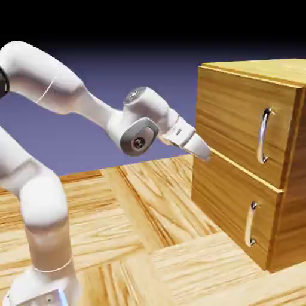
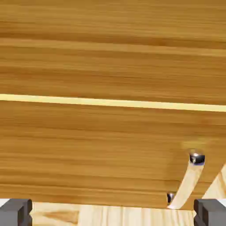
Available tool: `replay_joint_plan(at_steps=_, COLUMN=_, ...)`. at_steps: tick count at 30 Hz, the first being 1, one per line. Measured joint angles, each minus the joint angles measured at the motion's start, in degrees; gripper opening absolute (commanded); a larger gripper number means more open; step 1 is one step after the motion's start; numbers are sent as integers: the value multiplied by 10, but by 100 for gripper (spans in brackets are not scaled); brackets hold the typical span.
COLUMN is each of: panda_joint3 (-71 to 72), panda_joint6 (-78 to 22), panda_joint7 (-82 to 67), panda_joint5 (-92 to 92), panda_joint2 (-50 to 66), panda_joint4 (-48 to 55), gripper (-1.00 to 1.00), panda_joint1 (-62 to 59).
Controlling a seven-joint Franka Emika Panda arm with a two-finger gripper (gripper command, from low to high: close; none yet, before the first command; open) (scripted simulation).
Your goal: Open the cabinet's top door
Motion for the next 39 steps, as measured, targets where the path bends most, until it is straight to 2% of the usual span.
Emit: replay_joint_plan(at_steps=39, panda_joint3=-465, panda_joint6=-116, panda_joint7=545, panda_joint5=-972, panda_joint2=-280, panda_joint4=160, gripper=100, panda_joint1=429)
